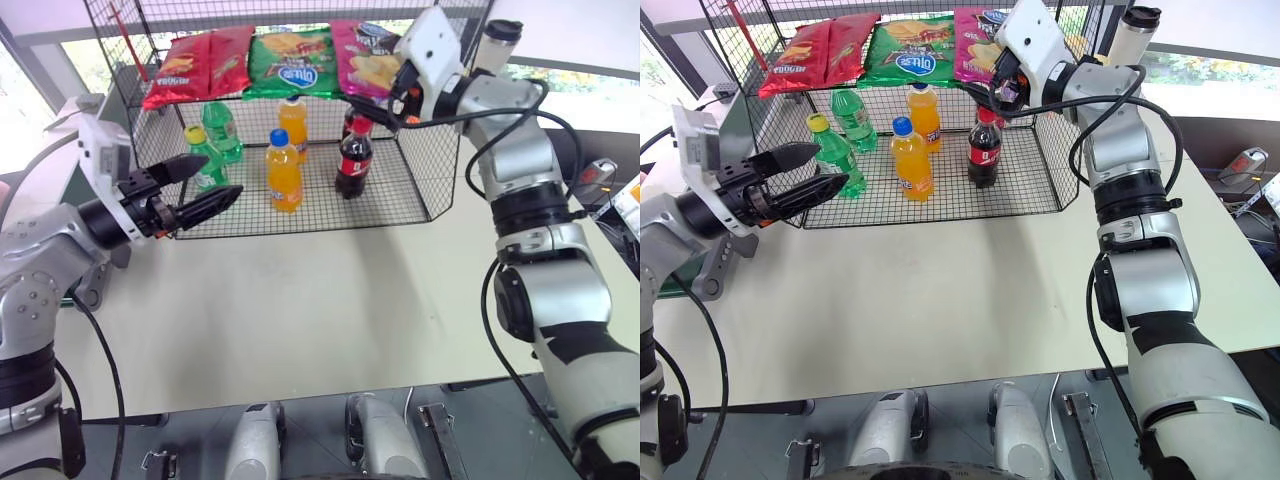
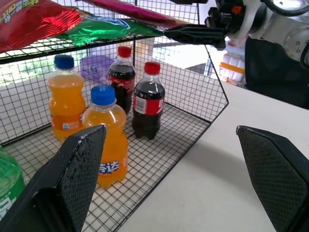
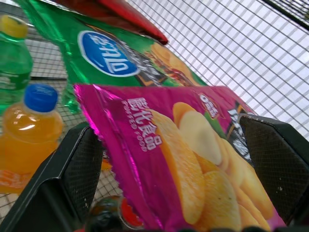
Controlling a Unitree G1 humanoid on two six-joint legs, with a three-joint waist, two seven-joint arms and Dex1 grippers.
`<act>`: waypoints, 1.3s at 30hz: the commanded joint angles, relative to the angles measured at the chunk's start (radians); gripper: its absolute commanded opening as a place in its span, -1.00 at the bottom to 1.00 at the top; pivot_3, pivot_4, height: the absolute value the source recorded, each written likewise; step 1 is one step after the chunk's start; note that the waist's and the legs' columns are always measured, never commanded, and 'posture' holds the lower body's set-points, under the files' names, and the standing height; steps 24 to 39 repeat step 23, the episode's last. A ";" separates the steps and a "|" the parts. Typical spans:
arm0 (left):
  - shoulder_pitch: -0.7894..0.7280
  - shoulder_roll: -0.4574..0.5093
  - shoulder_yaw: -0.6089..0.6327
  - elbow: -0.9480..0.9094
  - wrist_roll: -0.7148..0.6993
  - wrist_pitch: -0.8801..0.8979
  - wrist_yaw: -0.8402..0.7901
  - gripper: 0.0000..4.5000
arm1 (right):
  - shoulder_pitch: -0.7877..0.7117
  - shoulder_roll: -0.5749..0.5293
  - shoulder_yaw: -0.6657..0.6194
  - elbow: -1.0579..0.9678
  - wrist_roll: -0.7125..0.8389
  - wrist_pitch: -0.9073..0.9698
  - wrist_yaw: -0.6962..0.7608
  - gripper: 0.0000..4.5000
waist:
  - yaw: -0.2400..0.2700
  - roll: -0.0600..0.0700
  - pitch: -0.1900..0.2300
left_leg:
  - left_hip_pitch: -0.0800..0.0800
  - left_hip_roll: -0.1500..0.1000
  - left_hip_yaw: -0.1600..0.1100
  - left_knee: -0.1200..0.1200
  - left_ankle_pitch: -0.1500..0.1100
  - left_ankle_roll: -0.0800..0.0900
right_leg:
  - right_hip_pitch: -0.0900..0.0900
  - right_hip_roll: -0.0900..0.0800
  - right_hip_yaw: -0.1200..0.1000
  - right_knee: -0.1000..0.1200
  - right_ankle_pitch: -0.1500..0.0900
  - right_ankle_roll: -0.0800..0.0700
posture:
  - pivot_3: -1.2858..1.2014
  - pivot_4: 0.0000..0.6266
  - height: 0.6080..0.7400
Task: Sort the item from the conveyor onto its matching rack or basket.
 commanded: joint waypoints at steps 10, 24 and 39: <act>-0.012 -0.029 0.025 -0.019 -0.007 -0.021 0.057 1.00 | 0.095 -0.070 -0.040 -0.232 0.043 0.000 0.040 0.99 | 0.004 0.000 0.000 | 0.000 0.000 0.000 0.000 0.000 0.000 | 0.000 0.000 0.000 0.000 0.000 0.000 | 0.03 -0.52 1.00; 0.263 0.004 0.147 -0.231 -0.059 0.062 0.182 1.00 | 0.667 -0.198 -0.425 -0.935 0.798 0.847 0.025 0.99 | 0.003 -0.001 -0.001 | 0.003 0.001 0.000 -0.001 0.000 0.000 | 0.003 0.000 0.000 -0.001 0.000 -0.001 | 0.03 -0.52 1.00; 0.263 0.004 0.147 -0.231 -0.059 0.062 0.182 1.00 | 0.667 -0.198 -0.425 -0.935 0.798 0.847 0.025 0.99 | 0.003 -0.001 -0.001 | 0.003 0.001 0.000 -0.001 0.000 0.000 | 0.003 0.000 0.000 -0.001 0.000 -0.001 | 0.03 -0.52 1.00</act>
